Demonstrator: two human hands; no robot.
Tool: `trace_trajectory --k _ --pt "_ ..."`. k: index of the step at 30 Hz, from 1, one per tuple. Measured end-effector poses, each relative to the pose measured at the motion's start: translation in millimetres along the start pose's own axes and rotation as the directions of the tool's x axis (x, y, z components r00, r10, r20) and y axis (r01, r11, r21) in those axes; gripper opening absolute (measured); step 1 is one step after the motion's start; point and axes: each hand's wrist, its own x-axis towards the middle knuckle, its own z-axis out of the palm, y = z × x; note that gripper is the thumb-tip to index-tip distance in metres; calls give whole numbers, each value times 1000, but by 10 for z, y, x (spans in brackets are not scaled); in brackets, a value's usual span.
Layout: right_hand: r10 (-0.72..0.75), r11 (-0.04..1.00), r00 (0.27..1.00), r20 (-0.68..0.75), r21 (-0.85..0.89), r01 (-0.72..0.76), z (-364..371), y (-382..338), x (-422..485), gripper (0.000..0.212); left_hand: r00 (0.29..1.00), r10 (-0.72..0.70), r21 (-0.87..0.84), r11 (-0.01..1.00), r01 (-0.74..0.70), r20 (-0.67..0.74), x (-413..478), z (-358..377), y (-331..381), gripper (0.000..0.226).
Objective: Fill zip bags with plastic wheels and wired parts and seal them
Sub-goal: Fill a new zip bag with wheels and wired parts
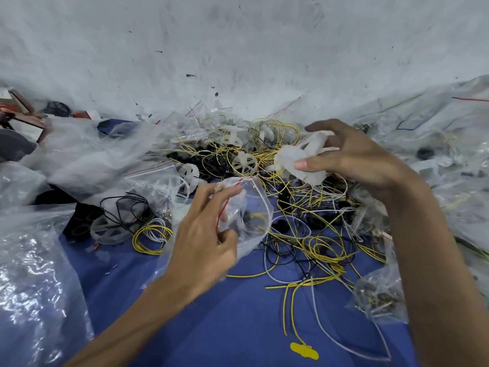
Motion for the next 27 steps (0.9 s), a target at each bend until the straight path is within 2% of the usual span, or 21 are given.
trace_trajectory --k 2,4,9,12,13,17,19,22,25,27 --pt "-103 990 986 134 110 88 -7 -53 -59 85 999 -33 14 999 33 14 29 -29 62 55" --pt "-214 963 940 265 220 157 23 -88 -111 75 999 -51 41 998 50 8 67 -44 109 51" --pt "-313 916 801 510 384 113 304 -162 -147 85 996 -87 113 990 85 13 109 -61 118 47" --pt "-364 894 708 605 440 84 558 -182 -118 90 993 -113 117 986 115 -22 115 -104 107 42" --pt "-367 891 703 608 447 78 593 -190 -109 89 991 -118 82 989 123 -54 122 -128 108 42" --pt "-257 926 784 565 377 32 609 -111 -87 87 988 -67 25 997 72 -139 165 -234 69 61" --pt "-188 960 795 576 278 26 695 -85 -79 87 992 -38 60 997 46 -120 169 -244 63 67" --pt "-169 981 804 569 179 79 848 -103 -44 88 995 -29 101 994 39 -94 139 -243 59 75" --pt "-168 981 802 574 176 79 917 -62 -5 86 997 -68 31 997 69 -40 145 -292 9 79" --pt "-140 988 816 561 130 80 940 1 8 80 994 -102 -46 993 104 47 156 -289 -20 79"
